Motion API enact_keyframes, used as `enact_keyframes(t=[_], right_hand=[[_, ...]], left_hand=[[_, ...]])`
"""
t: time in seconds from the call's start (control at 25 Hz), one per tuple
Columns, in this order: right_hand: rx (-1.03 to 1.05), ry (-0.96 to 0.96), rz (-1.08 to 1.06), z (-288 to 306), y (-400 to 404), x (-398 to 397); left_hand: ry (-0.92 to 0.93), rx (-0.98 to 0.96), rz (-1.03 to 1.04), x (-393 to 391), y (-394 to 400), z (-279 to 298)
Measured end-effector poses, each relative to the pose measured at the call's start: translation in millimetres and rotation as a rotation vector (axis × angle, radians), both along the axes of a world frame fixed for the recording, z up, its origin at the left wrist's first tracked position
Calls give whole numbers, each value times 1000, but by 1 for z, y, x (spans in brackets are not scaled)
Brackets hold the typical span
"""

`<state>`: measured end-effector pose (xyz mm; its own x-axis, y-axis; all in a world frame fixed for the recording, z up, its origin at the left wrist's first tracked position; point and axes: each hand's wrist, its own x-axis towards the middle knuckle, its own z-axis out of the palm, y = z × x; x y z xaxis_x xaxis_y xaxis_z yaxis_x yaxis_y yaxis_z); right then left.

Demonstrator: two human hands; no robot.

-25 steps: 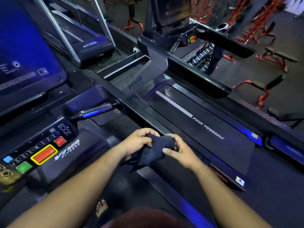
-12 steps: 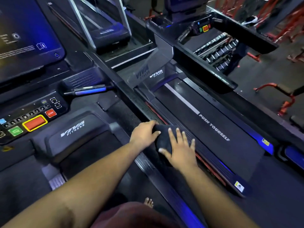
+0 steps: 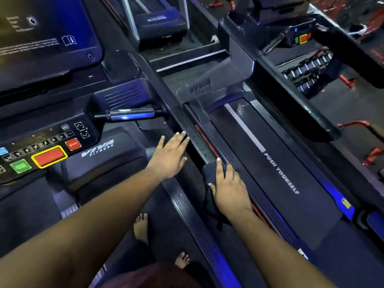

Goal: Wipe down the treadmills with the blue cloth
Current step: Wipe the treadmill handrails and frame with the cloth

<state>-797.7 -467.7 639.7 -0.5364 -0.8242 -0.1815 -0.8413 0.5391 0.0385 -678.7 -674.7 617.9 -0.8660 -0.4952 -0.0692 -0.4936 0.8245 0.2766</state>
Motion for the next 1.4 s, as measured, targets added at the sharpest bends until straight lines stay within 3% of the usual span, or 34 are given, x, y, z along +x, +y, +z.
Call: enact_keyframes(t=[0.28,0.68,0.8,1.0,1.28,1.4], right_hand=[[-10,96,65,-8,-86,-4],[-44,72,104,-10,-254,-13],[34,120,112,-3,-247,-2],[420,332,304,-9,-153,22],[397,410,539,-6,-252,0],[534,415,619,-2,-217,0]], left_hand=[[-40,-24,-44,3,-74,-8],[-116,-256,-55,19,-132,-15],[-185,-314,-7,31,-138,-15],[-213,-390,-102,41,-133,-19],[-293,-447,-98,28,-142,-11],[-295,-457,-104,33,-140,-14]])
